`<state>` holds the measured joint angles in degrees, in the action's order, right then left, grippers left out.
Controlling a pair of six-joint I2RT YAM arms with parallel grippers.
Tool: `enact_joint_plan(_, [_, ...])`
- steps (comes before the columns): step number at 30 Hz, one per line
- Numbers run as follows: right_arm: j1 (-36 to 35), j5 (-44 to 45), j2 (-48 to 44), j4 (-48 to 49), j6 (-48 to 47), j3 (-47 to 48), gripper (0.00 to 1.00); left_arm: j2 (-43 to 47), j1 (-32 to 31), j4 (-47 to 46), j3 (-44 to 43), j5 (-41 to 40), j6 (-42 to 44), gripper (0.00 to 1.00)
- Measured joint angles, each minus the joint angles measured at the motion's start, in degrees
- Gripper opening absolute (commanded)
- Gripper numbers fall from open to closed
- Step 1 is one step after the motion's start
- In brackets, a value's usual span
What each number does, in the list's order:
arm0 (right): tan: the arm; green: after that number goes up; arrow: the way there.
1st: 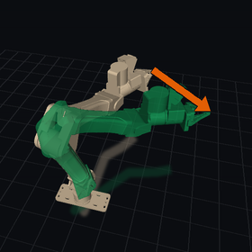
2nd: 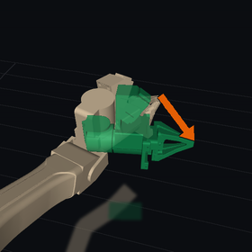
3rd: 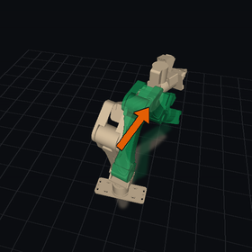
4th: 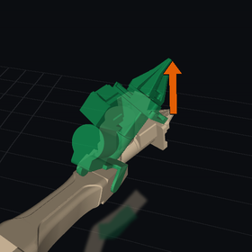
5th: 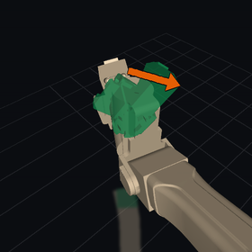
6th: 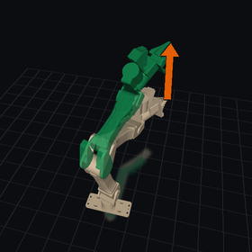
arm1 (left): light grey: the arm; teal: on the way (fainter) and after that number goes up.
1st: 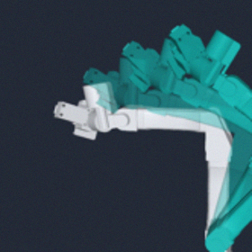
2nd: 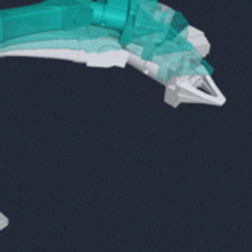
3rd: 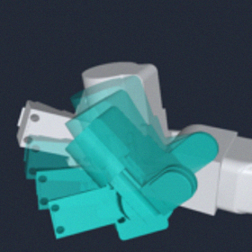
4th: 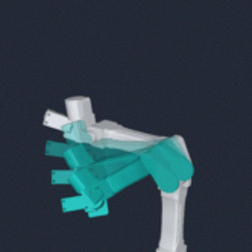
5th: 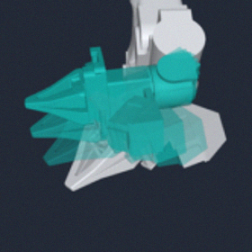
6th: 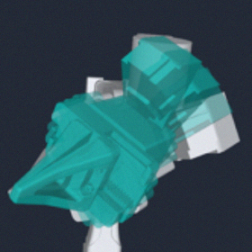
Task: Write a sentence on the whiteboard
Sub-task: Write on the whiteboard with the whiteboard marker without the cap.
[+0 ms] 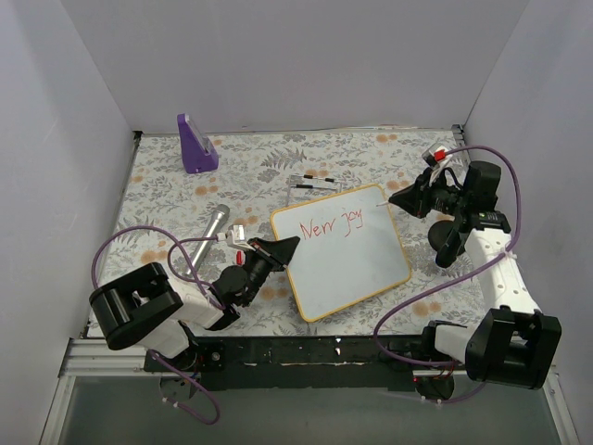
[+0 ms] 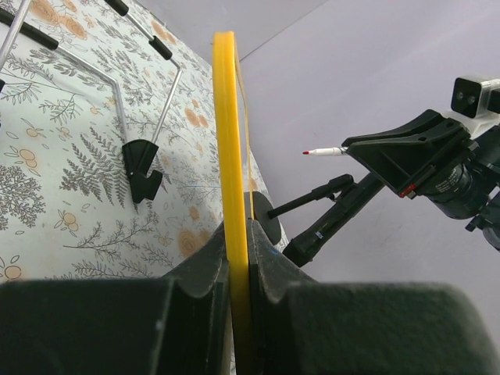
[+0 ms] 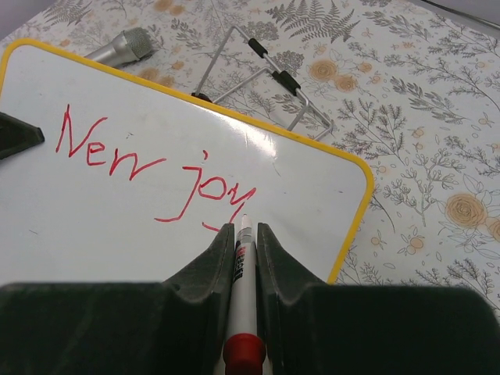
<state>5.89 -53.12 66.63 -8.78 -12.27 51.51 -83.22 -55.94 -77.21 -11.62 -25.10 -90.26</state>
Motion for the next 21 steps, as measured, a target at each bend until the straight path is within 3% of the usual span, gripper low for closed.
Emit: enact_joint_plan(21, [-2.7, 3.3, 10.7, 5.5, 3.5, 1.0, 0.01, 0.5, 0.0, 0.0, 0.0, 0.5, 0.5, 0.00])
